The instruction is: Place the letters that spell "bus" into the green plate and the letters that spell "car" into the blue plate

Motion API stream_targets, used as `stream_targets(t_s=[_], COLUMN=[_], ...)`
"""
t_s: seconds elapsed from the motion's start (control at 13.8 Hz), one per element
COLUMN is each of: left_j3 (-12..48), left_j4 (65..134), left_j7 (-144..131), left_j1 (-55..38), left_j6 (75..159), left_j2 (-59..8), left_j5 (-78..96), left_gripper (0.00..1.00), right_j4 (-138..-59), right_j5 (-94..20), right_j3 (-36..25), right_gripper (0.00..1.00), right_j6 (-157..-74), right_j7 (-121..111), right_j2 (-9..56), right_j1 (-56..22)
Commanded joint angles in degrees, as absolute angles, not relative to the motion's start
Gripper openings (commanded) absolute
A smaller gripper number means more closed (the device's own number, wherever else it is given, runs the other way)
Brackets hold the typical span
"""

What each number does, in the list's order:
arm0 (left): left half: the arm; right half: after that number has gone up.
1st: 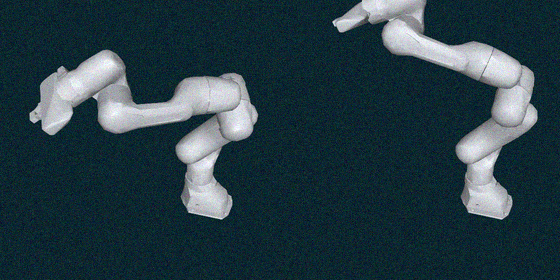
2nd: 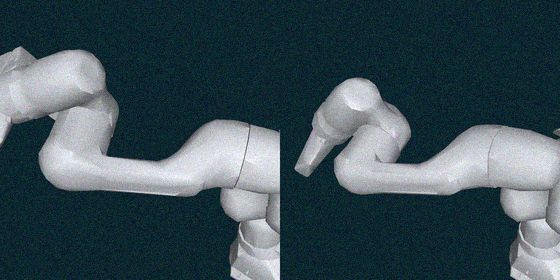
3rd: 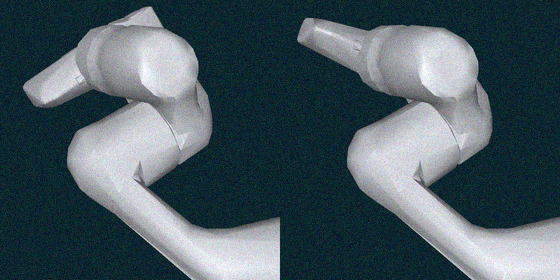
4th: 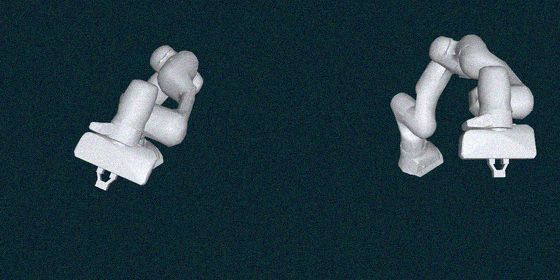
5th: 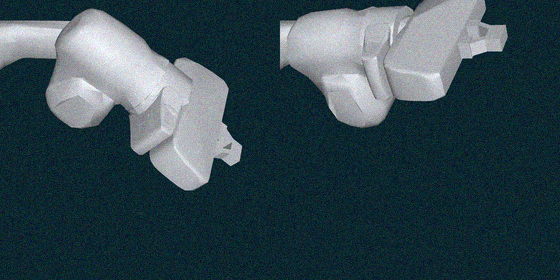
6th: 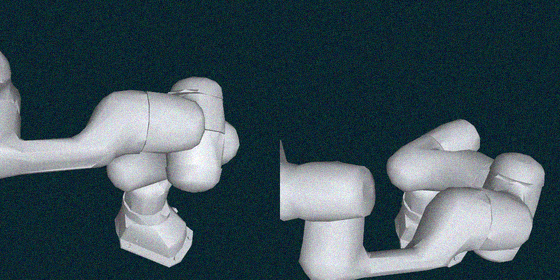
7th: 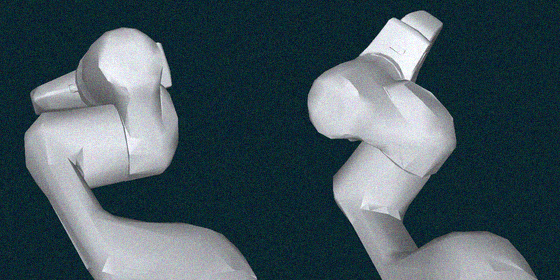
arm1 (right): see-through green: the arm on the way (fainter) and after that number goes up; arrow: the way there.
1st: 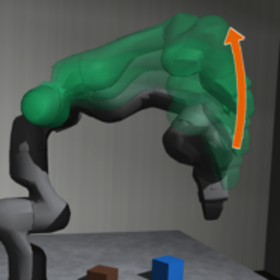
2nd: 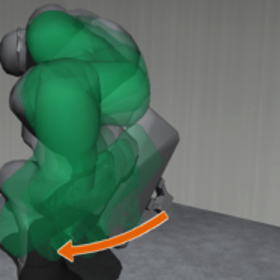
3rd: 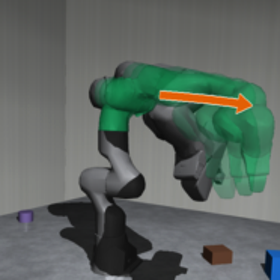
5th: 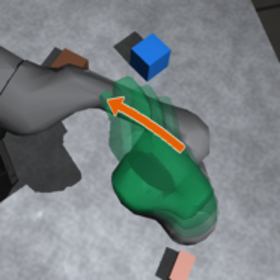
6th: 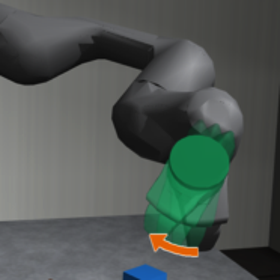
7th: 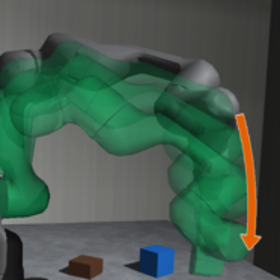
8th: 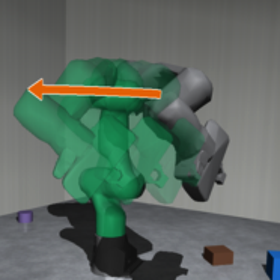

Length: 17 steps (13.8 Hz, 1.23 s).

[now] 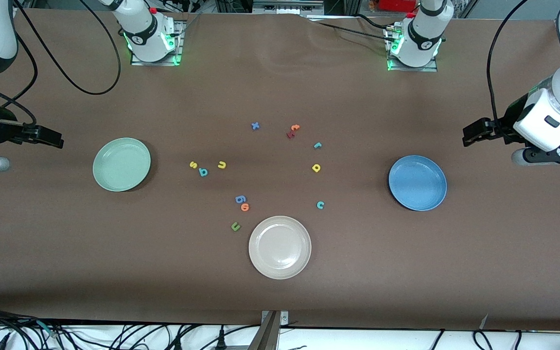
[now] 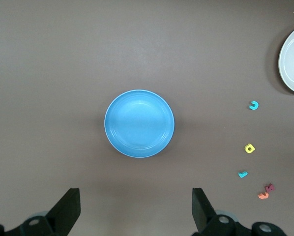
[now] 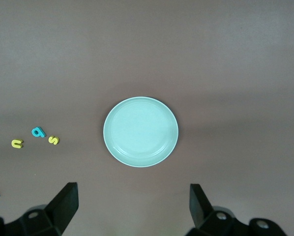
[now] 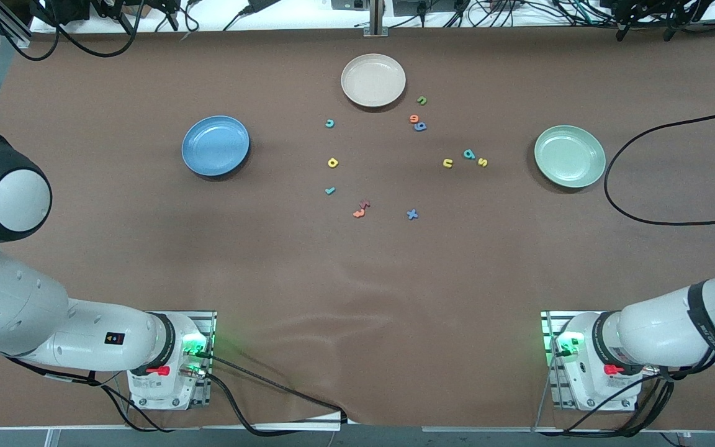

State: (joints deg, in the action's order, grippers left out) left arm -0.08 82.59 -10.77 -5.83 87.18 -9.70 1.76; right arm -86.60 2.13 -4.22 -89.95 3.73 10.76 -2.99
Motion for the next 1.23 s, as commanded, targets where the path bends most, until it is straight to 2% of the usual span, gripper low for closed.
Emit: stream_targets(t_s=[0.0,0.65,1.16], left_j3=[-0.2,-0.3,-0.3], left_j4=[80.4,79.0,78.9], left_j7=[-11.4,-12.5,-12.5], left_j1=[-6.4,-7.2,-7.6], left_j6=[86.7,86.7,86.7], left_j2=[-10.7,-10.7,-11.1], left_j5=[0.2,0.3,0.3], left_gripper=[1.00,1.00,1.00], right_j4=[-86.9,-87.1,-87.2], right_j5=[1.7,1.8,1.6], right_j3=[-3.7,-3.6,-3.4], right_gripper=[1.00,1.00,1.00], right_j6=[-90.0,-90.0,-90.5], right_j7=[4.0,6.5,17.7], right_j2=[10.0,10.1,13.3], right_j1=[-2.6,-3.0,-9.8])
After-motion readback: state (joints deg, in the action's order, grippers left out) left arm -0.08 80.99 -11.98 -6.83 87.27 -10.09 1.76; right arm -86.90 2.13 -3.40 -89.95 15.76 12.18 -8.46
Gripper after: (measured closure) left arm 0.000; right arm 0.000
